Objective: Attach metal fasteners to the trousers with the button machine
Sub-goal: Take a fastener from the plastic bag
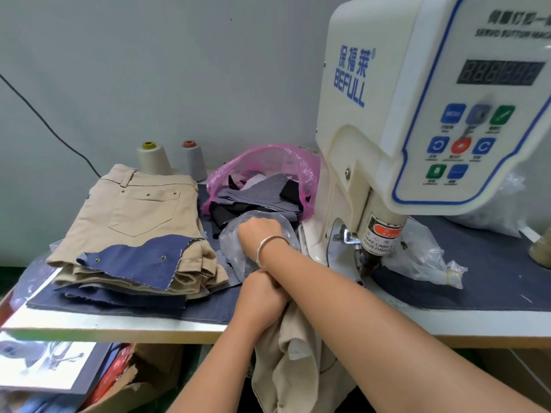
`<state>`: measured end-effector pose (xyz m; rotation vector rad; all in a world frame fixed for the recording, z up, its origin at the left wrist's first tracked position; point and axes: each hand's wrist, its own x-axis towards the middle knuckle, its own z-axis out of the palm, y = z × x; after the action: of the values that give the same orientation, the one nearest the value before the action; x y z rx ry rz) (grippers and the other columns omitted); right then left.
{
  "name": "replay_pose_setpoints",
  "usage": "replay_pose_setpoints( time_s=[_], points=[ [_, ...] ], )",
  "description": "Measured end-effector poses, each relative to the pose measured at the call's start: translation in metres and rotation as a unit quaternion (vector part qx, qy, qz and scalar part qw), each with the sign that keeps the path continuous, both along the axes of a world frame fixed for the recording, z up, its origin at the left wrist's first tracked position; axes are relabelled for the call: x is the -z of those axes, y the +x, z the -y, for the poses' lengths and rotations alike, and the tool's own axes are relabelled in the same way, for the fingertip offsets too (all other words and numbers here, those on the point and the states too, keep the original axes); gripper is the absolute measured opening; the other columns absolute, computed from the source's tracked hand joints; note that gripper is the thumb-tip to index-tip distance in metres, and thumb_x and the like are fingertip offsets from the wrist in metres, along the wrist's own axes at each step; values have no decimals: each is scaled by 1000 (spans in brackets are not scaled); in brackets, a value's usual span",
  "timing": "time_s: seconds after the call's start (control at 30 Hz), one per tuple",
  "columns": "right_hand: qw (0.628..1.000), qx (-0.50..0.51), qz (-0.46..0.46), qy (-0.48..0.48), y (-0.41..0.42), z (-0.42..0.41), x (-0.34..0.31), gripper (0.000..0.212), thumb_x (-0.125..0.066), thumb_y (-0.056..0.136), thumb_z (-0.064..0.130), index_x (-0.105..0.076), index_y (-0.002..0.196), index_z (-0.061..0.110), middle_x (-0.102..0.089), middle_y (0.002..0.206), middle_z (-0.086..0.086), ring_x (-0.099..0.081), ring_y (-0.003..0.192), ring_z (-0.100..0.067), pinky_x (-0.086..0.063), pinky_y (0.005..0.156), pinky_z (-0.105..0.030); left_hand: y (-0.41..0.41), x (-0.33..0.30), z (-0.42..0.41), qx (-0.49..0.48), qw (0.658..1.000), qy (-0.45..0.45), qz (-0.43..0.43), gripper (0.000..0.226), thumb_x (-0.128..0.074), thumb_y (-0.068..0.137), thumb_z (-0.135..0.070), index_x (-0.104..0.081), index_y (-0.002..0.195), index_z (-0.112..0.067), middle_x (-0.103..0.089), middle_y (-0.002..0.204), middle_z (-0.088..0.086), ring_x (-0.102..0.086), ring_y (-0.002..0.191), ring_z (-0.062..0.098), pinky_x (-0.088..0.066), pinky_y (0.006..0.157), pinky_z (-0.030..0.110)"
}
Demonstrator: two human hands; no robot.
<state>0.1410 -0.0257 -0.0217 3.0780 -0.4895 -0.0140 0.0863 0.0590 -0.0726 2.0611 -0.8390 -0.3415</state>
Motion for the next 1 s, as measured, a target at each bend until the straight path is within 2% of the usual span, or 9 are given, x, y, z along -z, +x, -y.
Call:
replay_pose_setpoints(
  time_s=[0.1,0.17,0.23,0.33,0.43,0.53,0.8,0.9,1.0],
  points=[
    [996,13,-81,27,5,1,-2,27,-54,92,13,-63,117,13,-61,124,-6,-57,116,-25,-48,87,-36,1,5,1,-9,1000,-5,17,31,-41,65,-30,-62,74,-9,-67,81,13,-54,66,22,-41,59,33],
    [999,-22,-29,-13,3,0,2,23,-51,92,12,-64,111,12,-64,116,-8,-61,106,-27,-46,74,-35,0,5,1,-9,1000,-2,10,37,-41,66,-31,-64,80,-6,-67,84,12,-57,71,25,-42,61,33],
    [999,-37,10,-34,2,-1,5,21,-47,92,11,-64,105,10,-65,108,-10,-62,99,-28,-41,67,-34,0,4,0,-8,1000,5,-2,32,-45,70,-32,-64,82,-9,-66,83,9,-59,73,25,-44,62,34],
    [998,-49,14,-38,7,1,8,20,-48,92,11,-64,104,10,-65,106,-10,-63,97,-28,-40,66,-34,1,3,-1,-12,1000,12,-5,10,-54,81,-24,-59,78,-16,-66,81,7,-56,68,19,-42,60,33],
    [998,-58,19,-35,7,2,9,20,-49,91,12,-65,104,11,-66,106,-10,-63,97,-28,-40,64,-33,0,0,0,-4,1000,5,-3,31,-45,70,-32,-64,78,-8,-68,82,13,-59,72,27,-45,62,38],
    [998,-53,5,-34,4,2,10,30,-57,86,11,-61,116,8,-65,112,-9,-63,102,-28,-41,67,-34,-1,-1,-1,5,1000,2,10,39,-42,65,-29,-65,77,-1,-68,81,17,-60,74,33,-49,66,46],
    [1000,-21,-17,-3,-11,3,0,32,-58,84,11,-61,116,10,-67,112,-4,-64,97,-21,-37,65,-26,-4,-1,-1,13,1000,-3,26,41,-40,63,-27,-65,74,3,-67,76,21,-59,73,37,-47,66,49],
    [999,-15,23,20,-16,4,1,44,-58,84,4,-51,127,3,-64,119,-9,-62,105,-27,-37,68,-29,-3,1,-1,10,1000,1,26,39,-40,64,-28,-64,73,1,-67,77,20,-58,74,38,-47,66,48],
    [999,-2,30,36,-18,6,5,52,-64,80,2,-49,129,1,-64,117,-11,-62,106,-30,-39,68,-32,-2,3,0,3,1000,1,6,33,-42,64,-29,-62,69,-3,-67,75,17,-59,72,35,-46,63,44]
  ],
)
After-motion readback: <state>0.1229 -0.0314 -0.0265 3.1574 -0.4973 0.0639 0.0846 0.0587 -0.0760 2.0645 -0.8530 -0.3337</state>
